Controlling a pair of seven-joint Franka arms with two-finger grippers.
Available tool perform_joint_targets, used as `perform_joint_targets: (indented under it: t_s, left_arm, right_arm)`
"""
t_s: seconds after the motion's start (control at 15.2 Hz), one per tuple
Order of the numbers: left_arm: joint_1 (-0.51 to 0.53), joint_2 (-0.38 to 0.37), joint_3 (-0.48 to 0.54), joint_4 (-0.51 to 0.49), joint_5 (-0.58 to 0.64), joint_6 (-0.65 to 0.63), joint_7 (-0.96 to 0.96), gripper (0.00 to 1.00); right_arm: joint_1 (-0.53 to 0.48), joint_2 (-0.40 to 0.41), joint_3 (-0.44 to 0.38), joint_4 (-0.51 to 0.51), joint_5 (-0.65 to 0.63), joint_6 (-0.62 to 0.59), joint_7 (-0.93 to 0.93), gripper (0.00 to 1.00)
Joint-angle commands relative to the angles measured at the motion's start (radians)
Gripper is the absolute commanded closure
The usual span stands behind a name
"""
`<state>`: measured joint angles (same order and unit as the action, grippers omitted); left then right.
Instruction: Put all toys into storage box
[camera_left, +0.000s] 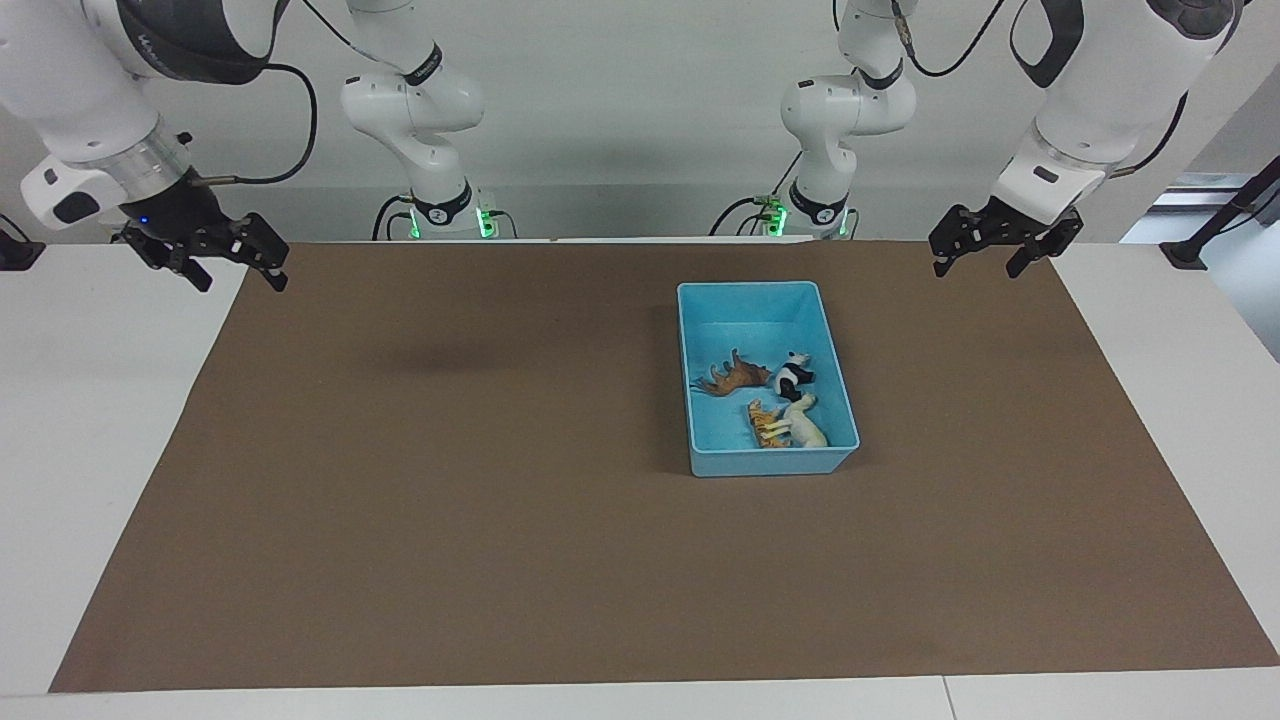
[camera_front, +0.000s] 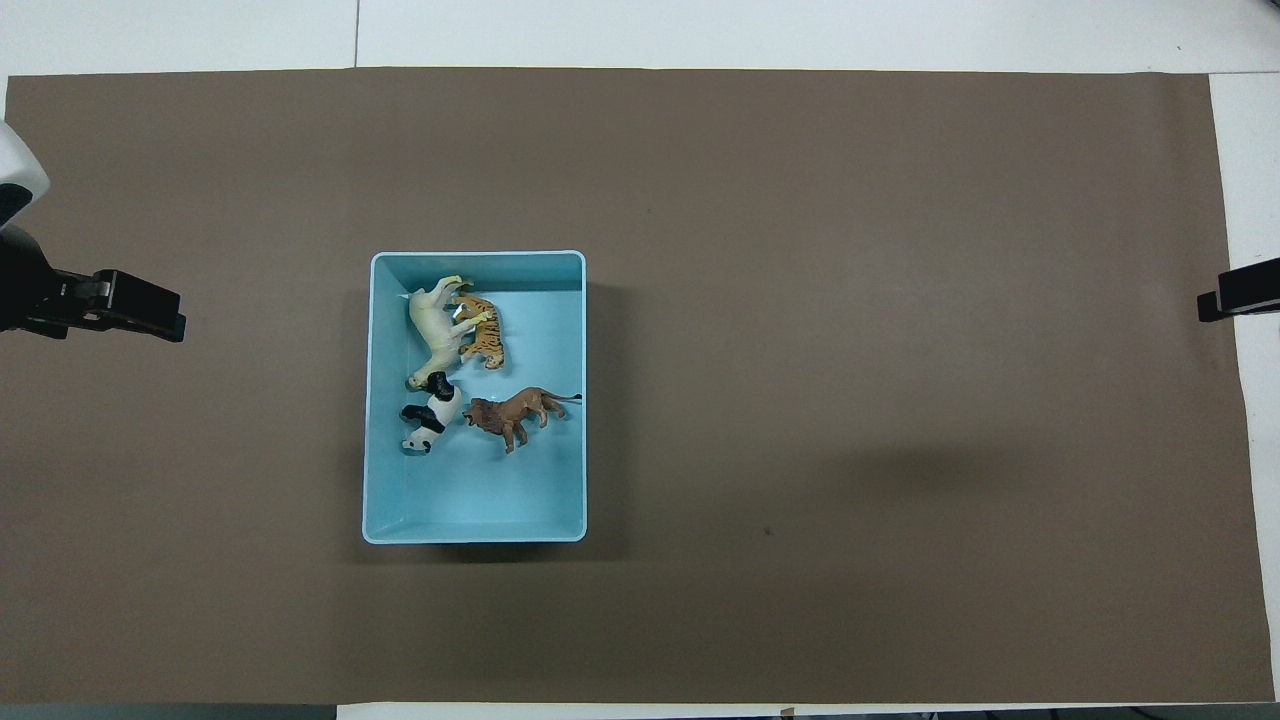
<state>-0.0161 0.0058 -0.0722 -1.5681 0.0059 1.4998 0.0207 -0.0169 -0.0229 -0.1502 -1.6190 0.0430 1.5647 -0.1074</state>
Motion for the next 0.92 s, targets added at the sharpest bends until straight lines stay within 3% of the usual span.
perform_joint_targets:
  t_s: [0.0, 0.33, 0.86]
  left_arm:
    - [0.007, -0.032, -0.003, -0.036, 0.011, 0.025, 0.015, 0.0]
    - [0.004, -0.032, -0.003, -0.038, 0.011, 0.025, 0.012, 0.0]
    - [0.016, -0.033, -0.001, -0.038, 0.012, 0.016, 0.007, 0.0]
  right_arm:
    - [-0.055, -0.035, 0.064, -0.027, -0.034, 0.025, -0.023, 0.0]
    - [-0.054, -0.031, 0.066, -0.007, -0.1, 0.009, -0.029, 0.0]
    - [-0.057, -0.026, 0.072, 0.046, -0.054, -0.103, -0.025, 0.0]
